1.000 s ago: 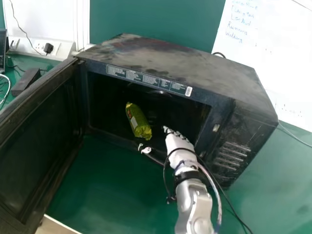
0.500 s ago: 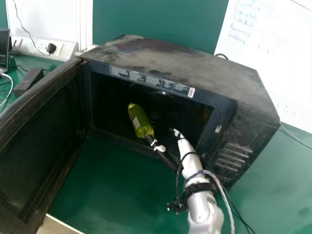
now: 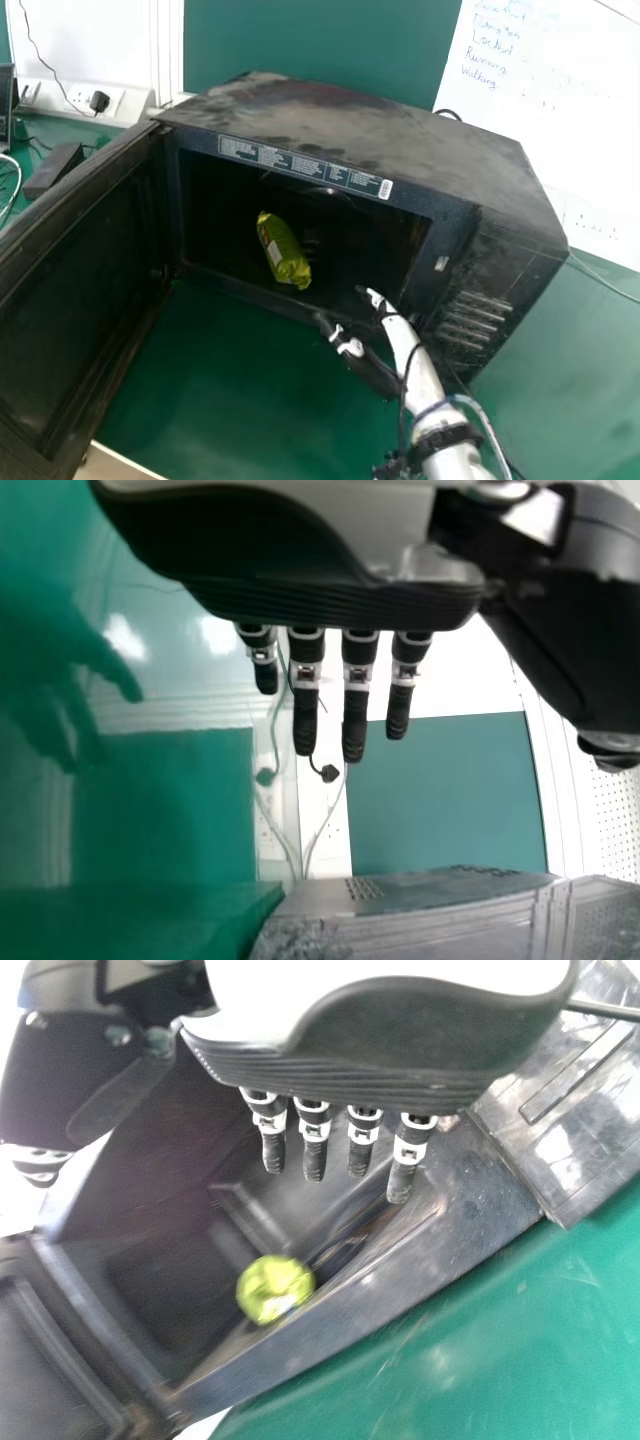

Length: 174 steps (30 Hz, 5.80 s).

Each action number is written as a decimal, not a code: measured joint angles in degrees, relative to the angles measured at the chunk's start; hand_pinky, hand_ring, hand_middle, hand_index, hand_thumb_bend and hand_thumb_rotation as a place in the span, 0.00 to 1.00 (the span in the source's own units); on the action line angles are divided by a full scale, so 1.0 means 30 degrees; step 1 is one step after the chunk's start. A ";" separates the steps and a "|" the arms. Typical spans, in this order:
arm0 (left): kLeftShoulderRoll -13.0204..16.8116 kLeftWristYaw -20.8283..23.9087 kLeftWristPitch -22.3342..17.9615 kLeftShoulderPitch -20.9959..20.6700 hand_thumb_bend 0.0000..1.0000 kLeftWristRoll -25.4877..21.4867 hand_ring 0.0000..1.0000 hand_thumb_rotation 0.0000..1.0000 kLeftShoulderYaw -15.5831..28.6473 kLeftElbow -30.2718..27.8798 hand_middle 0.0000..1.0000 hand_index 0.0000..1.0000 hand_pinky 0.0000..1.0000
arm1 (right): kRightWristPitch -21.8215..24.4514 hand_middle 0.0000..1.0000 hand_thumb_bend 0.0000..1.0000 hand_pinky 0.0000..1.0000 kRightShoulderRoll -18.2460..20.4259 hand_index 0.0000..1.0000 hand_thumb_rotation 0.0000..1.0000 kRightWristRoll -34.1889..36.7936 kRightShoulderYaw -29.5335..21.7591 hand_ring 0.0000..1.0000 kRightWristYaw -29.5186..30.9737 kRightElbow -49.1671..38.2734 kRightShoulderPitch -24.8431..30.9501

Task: Put biscuit inside oven

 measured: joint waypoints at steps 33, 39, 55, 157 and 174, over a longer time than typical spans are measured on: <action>-0.2411 -0.3627 0.0097 0.1886 0.77 -0.3242 0.76 0.77 0.0466 -0.5233 0.81 0.85 0.70 | 0.2475 1.00 1.00 0.91 -0.5722 1.00 0.74 1.4549 -1.3385 0.98 0.8302 -0.4659 0.4805; -0.3028 -0.4346 0.0352 0.2530 0.76 -0.3935 0.76 0.78 0.0467 -0.6762 0.81 0.85 0.70 | 0.1286 1.00 1.00 0.92 -0.7112 1.00 0.77 1.5025 -1.4648 0.99 0.9187 -0.3897 0.5668; -0.4106 -0.5013 -0.4904 0.3608 0.66 -0.4234 0.80 0.84 0.0487 -0.8264 0.85 0.89 0.73 | 0.0405 1.00 1.00 0.93 -0.8757 1.00 0.77 1.5814 -1.6447 1.00 1.0085 -0.2579 0.7375; -0.7733 -0.2139 -0.5072 -0.1789 0.66 0.2787 0.90 0.78 -0.9277 -0.9239 0.95 0.95 0.81 | -0.2729 1.00 1.00 0.91 -0.9889 1.00 0.67 1.5704 -1.8771 1.00 1.2072 0.1046 0.9835; -0.8567 0.3708 -0.4575 -0.4834 0.72 0.7374 0.91 0.85 -1.0684 -0.6648 0.97 0.94 0.76 | -0.1672 1.00 1.00 0.88 -1.0449 1.00 0.74 1.5355 -1.8771 0.99 1.2110 0.0031 1.0081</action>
